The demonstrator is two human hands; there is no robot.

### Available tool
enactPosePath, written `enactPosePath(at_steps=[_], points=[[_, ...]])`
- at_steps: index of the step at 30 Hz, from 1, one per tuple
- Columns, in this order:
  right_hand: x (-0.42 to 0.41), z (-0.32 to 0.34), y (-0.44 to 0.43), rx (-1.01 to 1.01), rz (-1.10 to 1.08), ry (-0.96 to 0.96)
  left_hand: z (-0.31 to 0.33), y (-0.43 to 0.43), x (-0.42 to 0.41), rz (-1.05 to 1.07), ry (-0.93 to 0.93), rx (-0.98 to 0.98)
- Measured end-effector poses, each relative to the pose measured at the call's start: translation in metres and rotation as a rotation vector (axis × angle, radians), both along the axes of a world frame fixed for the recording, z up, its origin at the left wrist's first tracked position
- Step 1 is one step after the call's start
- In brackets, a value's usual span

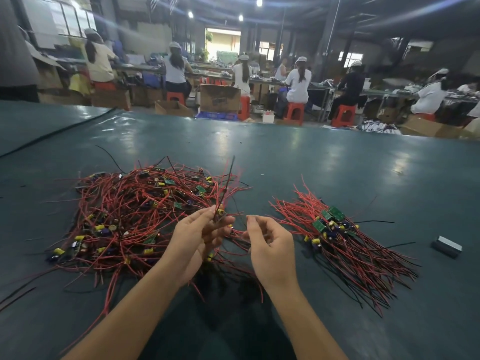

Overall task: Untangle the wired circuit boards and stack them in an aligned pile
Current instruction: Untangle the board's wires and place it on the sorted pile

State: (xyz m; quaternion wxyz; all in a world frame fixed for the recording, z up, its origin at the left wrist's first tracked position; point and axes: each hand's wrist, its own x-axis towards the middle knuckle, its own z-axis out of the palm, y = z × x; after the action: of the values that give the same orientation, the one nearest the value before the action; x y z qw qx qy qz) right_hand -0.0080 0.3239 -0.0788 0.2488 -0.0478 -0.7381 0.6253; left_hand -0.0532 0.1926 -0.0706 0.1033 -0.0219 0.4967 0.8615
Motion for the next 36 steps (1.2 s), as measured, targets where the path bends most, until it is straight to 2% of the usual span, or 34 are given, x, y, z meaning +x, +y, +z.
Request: enactPosePath(at_steps=[3,6,10,13,18,22,25,28,32,36], points=[[-0.001,0.0,-0.004,-0.113,0.072,-0.034,0.002,0.003,0.004,-0.11,-0.021,-0.057],[0.0,0.0,-0.008,-0.089,0.127,0.015,0.002,0.006,0.008,-0.193,0.01,-0.131],[-0.001,-0.002,-0.005,-0.073,0.067,0.022,0.003,0.004,0.009,-0.203,0.052,-0.168],[-0.001,-0.001,-0.003,-0.083,0.035,-0.002,0.003,0.005,0.011,-0.236,0.1,-0.281],[0.001,0.0,0.001,-0.056,-0.071,0.021,0.001,0.004,0.013,-0.319,0.268,-0.42],[0.004,0.004,-0.002,0.01,-0.04,0.06,-0.003,0.007,0.015,-0.147,0.425,-0.53],[0.005,0.003,-0.007,0.042,-0.025,0.05,-0.003,0.009,0.013,0.0,0.413,-0.512],[0.005,0.004,-0.006,-0.016,-0.036,0.038,-0.003,0.008,0.01,0.064,0.314,-0.439],[0.003,0.007,-0.005,-0.222,-0.044,-0.013,0.0,0.008,0.01,0.069,0.112,-0.151],[0.004,0.009,-0.007,-0.335,0.021,-0.02,0.001,0.01,0.011,0.008,0.021,-0.062]])
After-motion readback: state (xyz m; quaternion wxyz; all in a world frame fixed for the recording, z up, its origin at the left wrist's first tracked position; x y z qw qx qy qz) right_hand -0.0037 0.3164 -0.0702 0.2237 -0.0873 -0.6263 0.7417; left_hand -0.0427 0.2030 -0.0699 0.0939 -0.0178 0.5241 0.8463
